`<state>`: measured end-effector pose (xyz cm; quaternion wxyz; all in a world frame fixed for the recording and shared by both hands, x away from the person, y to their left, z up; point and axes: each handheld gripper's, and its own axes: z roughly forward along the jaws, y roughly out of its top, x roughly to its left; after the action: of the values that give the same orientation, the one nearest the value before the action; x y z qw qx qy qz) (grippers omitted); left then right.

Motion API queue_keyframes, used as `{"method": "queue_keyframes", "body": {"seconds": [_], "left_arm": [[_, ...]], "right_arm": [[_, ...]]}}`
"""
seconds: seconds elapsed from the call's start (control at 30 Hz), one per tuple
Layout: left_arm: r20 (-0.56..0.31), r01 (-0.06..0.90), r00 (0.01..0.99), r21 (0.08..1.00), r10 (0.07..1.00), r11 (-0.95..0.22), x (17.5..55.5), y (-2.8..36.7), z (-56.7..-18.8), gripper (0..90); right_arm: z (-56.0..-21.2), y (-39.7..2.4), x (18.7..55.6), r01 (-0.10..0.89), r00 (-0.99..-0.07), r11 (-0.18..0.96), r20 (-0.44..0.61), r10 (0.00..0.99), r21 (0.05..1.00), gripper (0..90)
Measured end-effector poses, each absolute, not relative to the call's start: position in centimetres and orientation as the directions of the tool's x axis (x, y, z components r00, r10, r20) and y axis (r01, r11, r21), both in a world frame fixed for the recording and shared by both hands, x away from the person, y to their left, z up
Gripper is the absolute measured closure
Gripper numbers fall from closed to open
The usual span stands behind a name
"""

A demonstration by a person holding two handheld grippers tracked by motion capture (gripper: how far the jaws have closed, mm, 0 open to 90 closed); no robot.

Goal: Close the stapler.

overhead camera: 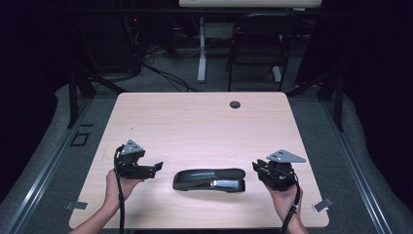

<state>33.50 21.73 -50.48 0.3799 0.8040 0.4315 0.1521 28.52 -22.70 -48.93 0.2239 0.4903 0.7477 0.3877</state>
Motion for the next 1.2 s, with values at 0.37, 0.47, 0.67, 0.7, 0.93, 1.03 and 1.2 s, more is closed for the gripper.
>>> {"method": "queue_keyframes", "body": {"seconds": [0.37, 0.47, 0.67, 0.7, 0.93, 1.03, 1.2], "left_arm": [[-0.093, 0.621, 0.567, 0.701, 0.818, -0.351, 34.3, 22.6, -51.2, 10.5], [-0.094, 0.627, 0.559, 0.698, 0.824, -0.346, 34.4, 22.8, -51.5, 9.5], [-0.102, 0.653, 0.546, 0.673, 0.832, -0.346, 34.9, 23.2, -52.2, 6.8], [-0.103, 0.659, 0.546, 0.666, 0.832, -0.35, 35.0, 23.2, -52.4, 6.0], [-0.127, 0.706, 0.537, 0.609, 0.834, -0.362, 36.0, 23.8, -53.6, 1.3], [-0.138, 0.714, 0.535, 0.601, 0.834, -0.359, 36.1, 23.9, -53.8, 0.2], [-0.133, 0.708, 0.542, 0.603, 0.83, -0.366, 36.2, 23.7, -53.8, 0.1]], "right_arm": [[-49.8, -26.6, 29.6, 0.628, -0.313, 0.158, 0.061, 0.948, 0.762, 55.4], [-49.9, -27.2, 29.8, 0.64, -0.297, 0.148, 0.065, 0.953, 0.754, 49.0], [-50.7, -28.5, 30.2, 0.671, -0.265, 0.124, 0.08, 0.961, 0.731, 37.4], [-50.7, -28.7, 30.3, 0.68, -0.265, 0.126, 0.082, 0.961, 0.723, 35.6], [-51.9, -29.7, 30.8, 0.723, -0.255, 0.129, 0.088, 0.963, 0.679, 23.2], [-52.4, -30.1, 31.1, 0.751, -0.245, 0.123, 0.1, 0.964, 0.649, 16.0], [-52.9, -30.4, 31.2, 0.762, -0.236, 0.114, 0.11, 0.966, 0.638, 13.2]]}}
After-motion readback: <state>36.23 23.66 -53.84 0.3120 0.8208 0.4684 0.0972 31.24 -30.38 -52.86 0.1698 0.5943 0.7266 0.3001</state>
